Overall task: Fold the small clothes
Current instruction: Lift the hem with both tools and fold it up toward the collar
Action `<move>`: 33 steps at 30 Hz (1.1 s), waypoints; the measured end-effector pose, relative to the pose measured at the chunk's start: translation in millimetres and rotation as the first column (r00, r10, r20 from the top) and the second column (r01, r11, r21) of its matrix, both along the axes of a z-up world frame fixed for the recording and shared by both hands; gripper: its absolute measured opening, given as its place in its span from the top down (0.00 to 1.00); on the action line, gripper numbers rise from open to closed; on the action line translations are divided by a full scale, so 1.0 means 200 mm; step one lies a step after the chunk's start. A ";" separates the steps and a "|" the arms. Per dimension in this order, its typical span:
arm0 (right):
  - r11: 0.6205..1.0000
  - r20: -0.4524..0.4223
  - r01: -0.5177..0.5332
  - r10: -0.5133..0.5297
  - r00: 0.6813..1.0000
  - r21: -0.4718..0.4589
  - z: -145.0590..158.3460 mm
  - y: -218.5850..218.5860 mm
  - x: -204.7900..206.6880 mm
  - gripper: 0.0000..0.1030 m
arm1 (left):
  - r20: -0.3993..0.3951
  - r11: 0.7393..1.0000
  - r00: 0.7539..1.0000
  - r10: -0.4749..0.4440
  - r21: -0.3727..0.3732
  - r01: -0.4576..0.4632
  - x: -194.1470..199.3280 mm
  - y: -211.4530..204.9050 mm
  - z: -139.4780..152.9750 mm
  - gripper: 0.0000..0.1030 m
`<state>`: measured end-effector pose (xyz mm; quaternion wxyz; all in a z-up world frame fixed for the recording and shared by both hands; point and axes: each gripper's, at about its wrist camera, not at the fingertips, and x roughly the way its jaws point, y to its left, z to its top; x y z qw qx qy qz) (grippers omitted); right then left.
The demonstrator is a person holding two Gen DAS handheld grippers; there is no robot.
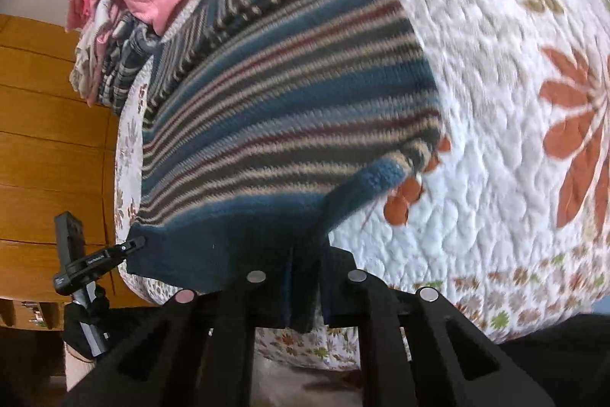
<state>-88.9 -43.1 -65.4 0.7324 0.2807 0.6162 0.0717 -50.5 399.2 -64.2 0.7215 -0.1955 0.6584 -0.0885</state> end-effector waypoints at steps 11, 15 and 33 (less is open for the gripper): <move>1.000 0.002 0.010 -0.010 1.000 0.018 0.14 -0.09 0.32 0.90 | 0.064 0.997 0.995 0.076 -0.029 -0.074 0.31 -0.03 0.15 0.92; 0.999 -0.025 0.029 -0.028 0.999 0.037 0.13 -0.13 0.47 0.90 | 0.042 0.995 0.994 0.097 -0.037 -0.095 0.47 -0.01 0.11 0.92; 0.985 -0.208 0.132 -0.107 0.972 0.115 -0.28 -0.25 0.96 0.85 | -0.146 0.987 0.980 0.137 -0.067 -0.148 0.93 0.02 -0.20 0.84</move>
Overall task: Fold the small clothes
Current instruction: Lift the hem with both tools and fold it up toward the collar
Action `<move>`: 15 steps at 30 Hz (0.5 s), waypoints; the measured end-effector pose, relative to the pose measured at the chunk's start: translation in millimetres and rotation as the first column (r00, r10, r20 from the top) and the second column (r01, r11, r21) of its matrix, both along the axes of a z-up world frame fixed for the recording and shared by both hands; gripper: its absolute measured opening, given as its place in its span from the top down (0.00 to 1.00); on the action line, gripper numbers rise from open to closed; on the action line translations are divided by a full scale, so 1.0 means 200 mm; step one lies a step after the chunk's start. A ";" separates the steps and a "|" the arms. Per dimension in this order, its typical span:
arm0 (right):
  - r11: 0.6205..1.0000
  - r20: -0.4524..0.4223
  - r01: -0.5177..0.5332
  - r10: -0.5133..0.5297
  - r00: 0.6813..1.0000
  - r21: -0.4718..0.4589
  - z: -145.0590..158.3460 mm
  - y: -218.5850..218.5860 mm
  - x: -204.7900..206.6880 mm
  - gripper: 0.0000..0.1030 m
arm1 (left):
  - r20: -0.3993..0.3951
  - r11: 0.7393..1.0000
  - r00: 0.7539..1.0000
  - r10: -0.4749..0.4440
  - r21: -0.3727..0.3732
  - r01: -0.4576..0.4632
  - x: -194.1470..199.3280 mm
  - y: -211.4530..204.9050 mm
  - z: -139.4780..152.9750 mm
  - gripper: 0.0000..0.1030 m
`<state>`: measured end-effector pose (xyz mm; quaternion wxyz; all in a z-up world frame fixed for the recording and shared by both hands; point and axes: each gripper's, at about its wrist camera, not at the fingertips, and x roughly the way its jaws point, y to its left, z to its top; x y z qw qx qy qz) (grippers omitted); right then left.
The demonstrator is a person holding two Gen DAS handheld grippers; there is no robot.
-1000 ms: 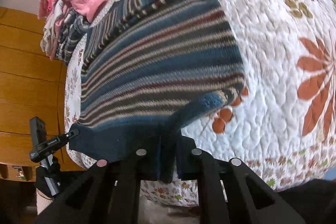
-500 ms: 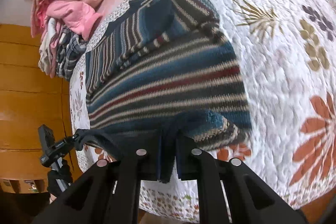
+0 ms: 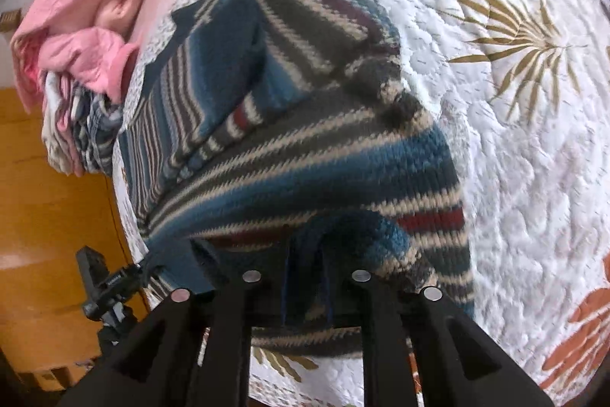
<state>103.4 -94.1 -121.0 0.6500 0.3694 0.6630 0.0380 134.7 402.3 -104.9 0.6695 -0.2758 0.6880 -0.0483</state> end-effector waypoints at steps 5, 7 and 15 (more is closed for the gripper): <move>0.995 -0.048 0.067 -0.063 0.997 0.078 -0.05 -0.06 0.00 0.82 | -0.075 0.981 0.988 0.138 -0.126 -0.147 0.02 0.12 -0.05 0.79; 0.989 -0.059 0.090 -0.084 0.995 0.113 -0.04 -0.08 0.00 0.77 | -0.085 0.980 0.987 0.139 -0.135 -0.149 0.02 0.13 -0.06 0.79; 0.986 0.014 0.161 -0.162 0.987 0.043 0.10 -0.28 0.00 0.58 | -0.078 0.957 0.970 0.228 -0.166 -0.239 0.01 0.21 0.06 0.63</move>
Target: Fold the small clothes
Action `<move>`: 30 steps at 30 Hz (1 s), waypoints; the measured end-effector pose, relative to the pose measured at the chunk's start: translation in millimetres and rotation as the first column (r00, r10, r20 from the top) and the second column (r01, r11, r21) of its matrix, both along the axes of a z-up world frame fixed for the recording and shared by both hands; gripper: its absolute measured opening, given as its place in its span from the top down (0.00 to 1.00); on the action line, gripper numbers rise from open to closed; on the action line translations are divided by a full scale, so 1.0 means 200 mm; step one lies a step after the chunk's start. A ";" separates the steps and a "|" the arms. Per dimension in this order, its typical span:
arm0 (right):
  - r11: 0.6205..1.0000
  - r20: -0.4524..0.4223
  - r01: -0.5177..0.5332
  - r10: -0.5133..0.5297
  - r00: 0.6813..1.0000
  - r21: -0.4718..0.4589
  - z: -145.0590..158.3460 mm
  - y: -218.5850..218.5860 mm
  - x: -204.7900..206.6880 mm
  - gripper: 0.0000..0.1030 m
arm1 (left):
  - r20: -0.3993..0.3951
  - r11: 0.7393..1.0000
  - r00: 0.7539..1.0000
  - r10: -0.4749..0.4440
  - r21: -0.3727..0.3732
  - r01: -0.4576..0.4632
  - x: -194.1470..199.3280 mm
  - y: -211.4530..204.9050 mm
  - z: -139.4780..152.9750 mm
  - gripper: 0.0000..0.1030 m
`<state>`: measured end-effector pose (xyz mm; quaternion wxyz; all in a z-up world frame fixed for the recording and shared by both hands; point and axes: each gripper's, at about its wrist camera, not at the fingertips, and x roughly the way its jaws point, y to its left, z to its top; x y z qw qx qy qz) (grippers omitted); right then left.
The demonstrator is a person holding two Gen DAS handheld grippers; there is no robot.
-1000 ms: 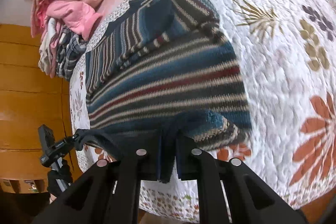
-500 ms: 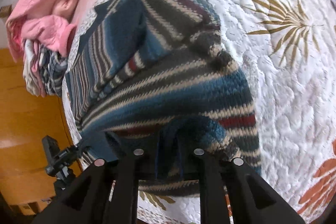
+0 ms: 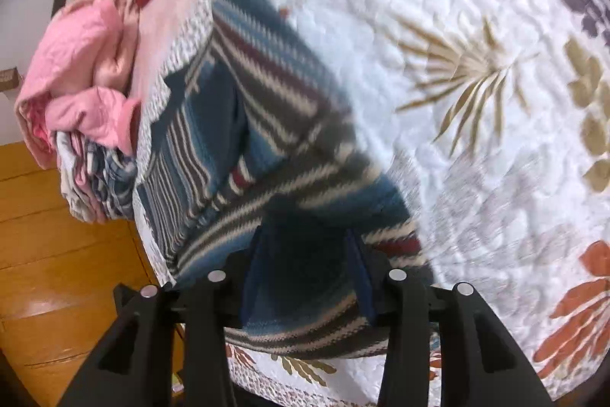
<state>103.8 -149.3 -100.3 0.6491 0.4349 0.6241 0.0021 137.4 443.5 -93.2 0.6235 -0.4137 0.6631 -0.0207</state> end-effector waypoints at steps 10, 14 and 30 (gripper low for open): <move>0.902 0.088 -0.337 0.372 0.924 -0.268 0.16 0.28 0.11 0.41 | 0.201 0.880 0.899 -0.388 0.371 0.297 0.09 -0.24 0.28 0.41; 0.802 0.061 -0.475 0.529 0.847 -0.363 0.12 0.44 0.11 0.38 | 0.159 0.731 0.790 -0.592 0.519 0.443 0.07 -0.41 0.25 0.35; 0.666 -0.021 -0.644 0.689 0.724 -0.377 -0.15 0.55 0.17 0.34 | 0.028 0.546 0.667 -0.745 0.600 0.585 0.05 -0.45 -0.06 0.26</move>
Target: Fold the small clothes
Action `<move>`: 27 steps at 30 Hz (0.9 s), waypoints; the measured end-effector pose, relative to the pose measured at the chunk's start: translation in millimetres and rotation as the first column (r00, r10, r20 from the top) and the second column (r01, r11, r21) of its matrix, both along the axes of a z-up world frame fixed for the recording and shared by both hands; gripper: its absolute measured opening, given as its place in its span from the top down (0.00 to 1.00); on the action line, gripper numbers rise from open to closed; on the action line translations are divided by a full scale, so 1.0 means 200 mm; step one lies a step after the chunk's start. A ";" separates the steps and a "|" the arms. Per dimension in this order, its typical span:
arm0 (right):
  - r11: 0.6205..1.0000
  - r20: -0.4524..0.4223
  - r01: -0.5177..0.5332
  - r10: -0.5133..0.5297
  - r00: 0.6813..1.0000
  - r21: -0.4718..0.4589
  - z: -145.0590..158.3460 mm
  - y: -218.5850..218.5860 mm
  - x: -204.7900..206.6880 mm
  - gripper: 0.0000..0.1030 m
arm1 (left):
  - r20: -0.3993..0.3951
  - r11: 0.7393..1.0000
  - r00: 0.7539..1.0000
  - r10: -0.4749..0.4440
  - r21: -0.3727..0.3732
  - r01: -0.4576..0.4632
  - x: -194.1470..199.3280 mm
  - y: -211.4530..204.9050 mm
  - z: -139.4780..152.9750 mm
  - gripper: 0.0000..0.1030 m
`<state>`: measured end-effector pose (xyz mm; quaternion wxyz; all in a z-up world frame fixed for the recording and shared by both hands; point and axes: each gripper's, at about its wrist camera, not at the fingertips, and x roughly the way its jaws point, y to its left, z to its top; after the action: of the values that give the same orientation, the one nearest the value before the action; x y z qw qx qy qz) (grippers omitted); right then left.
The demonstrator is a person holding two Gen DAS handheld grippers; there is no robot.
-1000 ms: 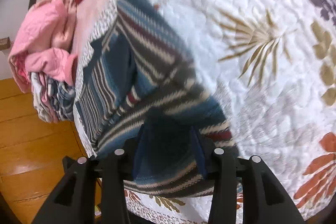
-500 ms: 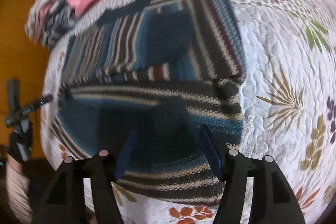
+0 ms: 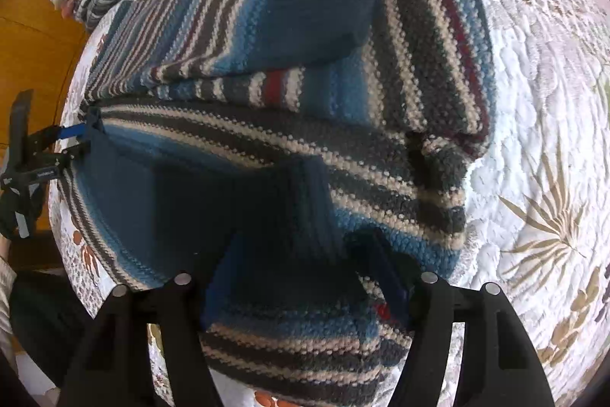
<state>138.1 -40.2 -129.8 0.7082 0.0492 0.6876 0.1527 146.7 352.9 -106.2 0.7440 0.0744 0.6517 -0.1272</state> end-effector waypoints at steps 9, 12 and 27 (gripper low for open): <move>0.997 0.024 -0.071 0.070 0.997 0.037 0.02 0.09 -0.02 0.89 | -0.019 0.998 0.999 -0.039 -0.056 0.038 -0.02 -0.04 0.01 0.73; 0.995 0.042 -0.085 0.082 0.996 0.061 0.05 0.10 -0.03 0.89 | -0.009 0.997 0.999 -0.040 -0.063 0.040 -0.02 -0.02 0.02 0.78; 0.980 0.104 -0.148 0.135 0.985 0.135 0.17 0.13 -0.04 0.91 | 0.051 0.995 0.994 -0.092 -0.032 0.094 -0.12 -0.17 0.14 0.91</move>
<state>130.1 -13.4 -95.4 0.7218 0.0434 0.6425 0.2537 122.6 319.9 -77.8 0.7543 0.0950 0.6266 -0.1711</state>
